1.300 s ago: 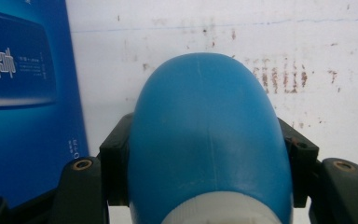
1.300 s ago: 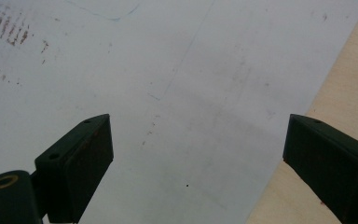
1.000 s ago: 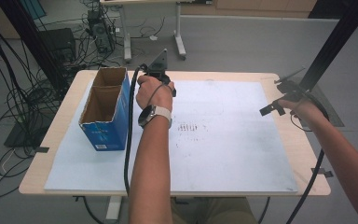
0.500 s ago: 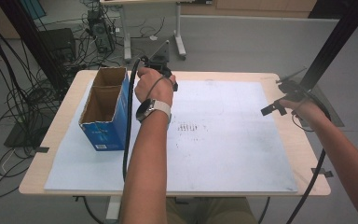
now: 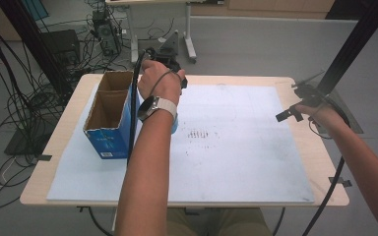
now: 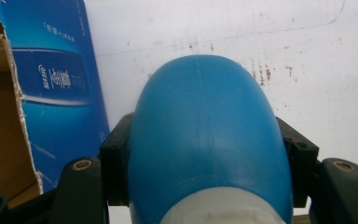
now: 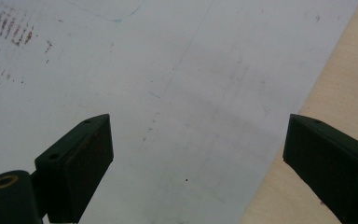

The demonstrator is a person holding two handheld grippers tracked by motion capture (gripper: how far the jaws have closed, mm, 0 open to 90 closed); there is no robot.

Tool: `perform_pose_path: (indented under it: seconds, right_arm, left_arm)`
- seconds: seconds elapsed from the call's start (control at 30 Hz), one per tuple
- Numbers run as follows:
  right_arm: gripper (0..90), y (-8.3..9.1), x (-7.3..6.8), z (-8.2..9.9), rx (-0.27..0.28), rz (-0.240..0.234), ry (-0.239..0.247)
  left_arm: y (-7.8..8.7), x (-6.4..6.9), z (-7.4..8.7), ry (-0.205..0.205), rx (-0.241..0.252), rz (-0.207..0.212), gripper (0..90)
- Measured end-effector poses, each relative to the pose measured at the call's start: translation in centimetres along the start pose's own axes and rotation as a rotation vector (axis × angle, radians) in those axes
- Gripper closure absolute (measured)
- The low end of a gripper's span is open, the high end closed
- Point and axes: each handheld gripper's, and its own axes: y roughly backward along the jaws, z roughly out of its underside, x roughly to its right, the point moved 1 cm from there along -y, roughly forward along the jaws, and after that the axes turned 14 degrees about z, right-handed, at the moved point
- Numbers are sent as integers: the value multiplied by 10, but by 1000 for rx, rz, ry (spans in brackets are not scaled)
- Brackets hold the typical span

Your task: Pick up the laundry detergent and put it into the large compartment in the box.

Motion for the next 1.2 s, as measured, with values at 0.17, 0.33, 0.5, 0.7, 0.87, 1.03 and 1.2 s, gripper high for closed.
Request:
perform_pose_path:
  seconds: [0.17,0.33,0.5,0.7,0.87,1.03,1.2]
  right_arm:
    - [83,0,-1,-1,-4,3,5]
    - [83,2,-2,-2,-1,4,6]
    - [83,4,-1,-2,2,6,4]
    - [83,3,1,0,-4,7,-1]
    - [83,3,2,0,-5,9,-5]
    - [83,3,2,-1,-7,9,-7]
    - [83,4,4,-1,-6,13,-9]
  left_arm:
    - [8,0,0,-4,12,21,375]
    - [17,1,-1,-18,14,15,375]
    - [29,0,-3,-34,16,23,375]
    - [37,-1,-5,-47,16,17,375]
    - [45,-5,-5,-47,23,23,375]
    - [55,-10,-4,-53,33,25,375]
    - [65,-14,-6,-51,39,25,375]
